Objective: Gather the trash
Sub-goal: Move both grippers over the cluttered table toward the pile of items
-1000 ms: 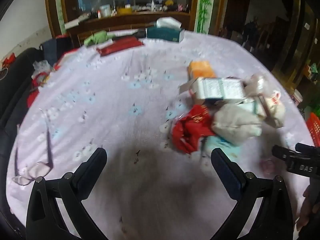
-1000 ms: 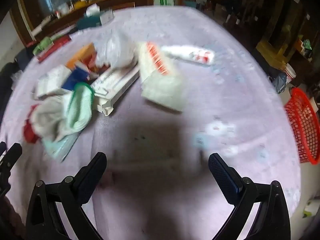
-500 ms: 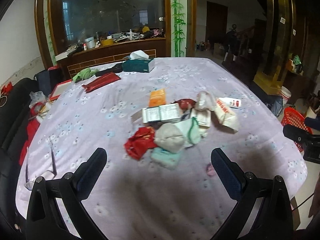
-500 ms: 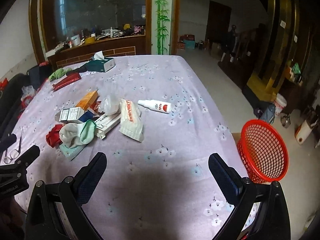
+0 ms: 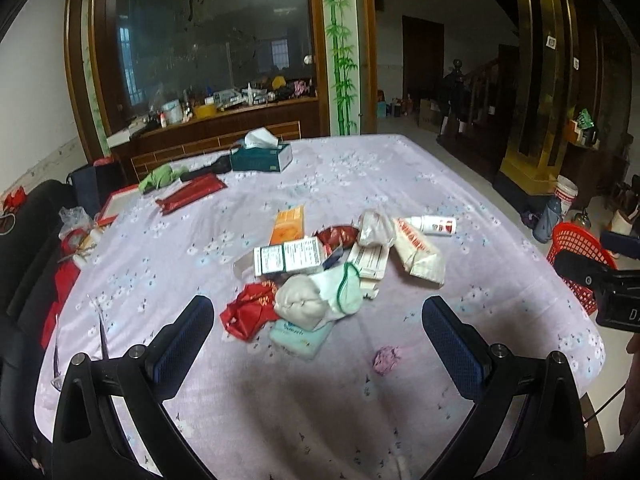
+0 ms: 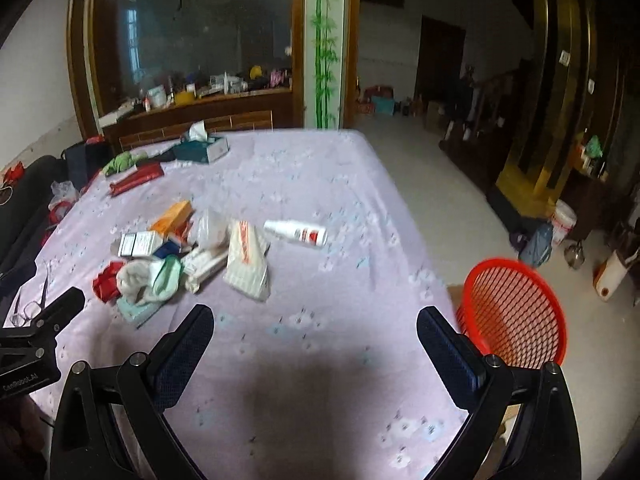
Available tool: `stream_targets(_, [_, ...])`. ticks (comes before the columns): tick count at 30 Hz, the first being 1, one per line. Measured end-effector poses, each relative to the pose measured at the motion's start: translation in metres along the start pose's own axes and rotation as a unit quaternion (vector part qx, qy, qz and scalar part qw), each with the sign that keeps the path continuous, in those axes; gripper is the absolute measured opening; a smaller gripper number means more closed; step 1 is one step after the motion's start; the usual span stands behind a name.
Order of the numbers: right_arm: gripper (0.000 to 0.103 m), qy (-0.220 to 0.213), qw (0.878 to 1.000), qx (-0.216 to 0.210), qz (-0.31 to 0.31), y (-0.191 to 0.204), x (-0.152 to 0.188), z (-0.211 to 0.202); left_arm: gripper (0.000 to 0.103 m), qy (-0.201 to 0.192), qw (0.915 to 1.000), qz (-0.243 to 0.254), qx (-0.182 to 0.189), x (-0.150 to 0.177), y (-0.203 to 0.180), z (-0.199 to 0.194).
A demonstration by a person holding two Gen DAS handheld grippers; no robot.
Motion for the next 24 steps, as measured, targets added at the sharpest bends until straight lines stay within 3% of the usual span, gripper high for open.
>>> stream_targets(24, [0.103, 0.011, 1.0, -0.003, 0.005, -0.023, 0.011, -0.003, 0.103, 0.006, 1.0, 0.007, -0.002, 0.003, -0.026, -0.005])
Point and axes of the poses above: each gripper's, at about its wrist camera, not at the fingertips, and z roughly the way its jaws point, y to its left, x to its underside, the point moved 3 cm from there along z, roughly the way its jaws point, and after that the axes turned 6 degrees about y, right-handed, at the moved point
